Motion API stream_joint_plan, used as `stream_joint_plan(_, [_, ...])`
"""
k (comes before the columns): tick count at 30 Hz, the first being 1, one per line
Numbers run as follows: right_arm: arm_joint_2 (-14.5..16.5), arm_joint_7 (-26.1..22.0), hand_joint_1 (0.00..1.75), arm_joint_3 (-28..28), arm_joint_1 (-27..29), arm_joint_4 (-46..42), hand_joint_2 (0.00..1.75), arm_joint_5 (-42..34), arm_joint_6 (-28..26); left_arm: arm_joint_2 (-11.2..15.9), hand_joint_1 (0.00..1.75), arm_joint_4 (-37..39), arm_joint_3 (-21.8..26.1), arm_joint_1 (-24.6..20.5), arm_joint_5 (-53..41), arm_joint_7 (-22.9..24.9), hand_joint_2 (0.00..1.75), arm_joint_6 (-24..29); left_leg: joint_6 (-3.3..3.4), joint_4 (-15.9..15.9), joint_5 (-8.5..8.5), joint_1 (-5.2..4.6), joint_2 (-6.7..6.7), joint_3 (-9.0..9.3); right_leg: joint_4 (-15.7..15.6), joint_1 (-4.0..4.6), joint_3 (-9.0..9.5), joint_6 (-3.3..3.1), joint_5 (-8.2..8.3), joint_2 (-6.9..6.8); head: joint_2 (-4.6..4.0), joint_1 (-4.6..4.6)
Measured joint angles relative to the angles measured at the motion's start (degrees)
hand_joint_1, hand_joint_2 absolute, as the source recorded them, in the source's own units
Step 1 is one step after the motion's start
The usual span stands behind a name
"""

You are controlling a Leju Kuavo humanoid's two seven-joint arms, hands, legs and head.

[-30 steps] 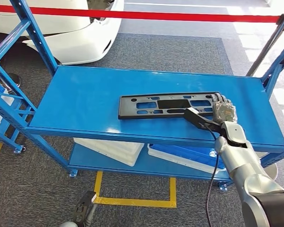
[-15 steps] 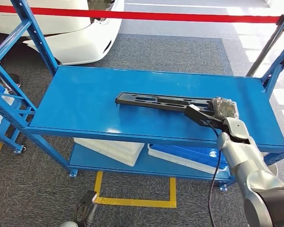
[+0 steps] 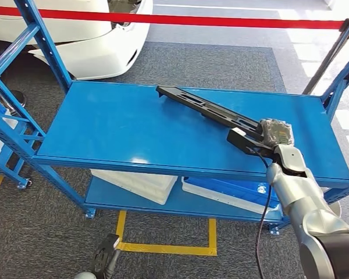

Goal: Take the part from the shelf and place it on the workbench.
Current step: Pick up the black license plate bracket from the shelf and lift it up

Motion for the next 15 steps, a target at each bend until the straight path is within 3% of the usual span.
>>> stream_joint_plan(9, [0.2,-2.8,1.75,-0.6,1.6,-0.9,1.75,0.3,-4.9,0.0,0.00,0.0,0.7,0.0,-0.2,-1.8,0.00,0.2,0.00,0.0,0.00,0.00,0.01,-0.05,0.0,0.00,-0.02,0.00,0.00,0.00,0.00,0.00])
stream_joint_plan(15, [1.1,-7.5,1.75,-0.8,4.1,-4.1,1.75,-0.9,-7.7,0.0,0.00,0.0,1.5,0.1,-0.1,-4.9,0.00,0.4,0.00,0.0,0.00,0.01,0.01,-0.12,0.0,0.01,-0.08,0.00,0.00,-0.01,-0.01,0.00])
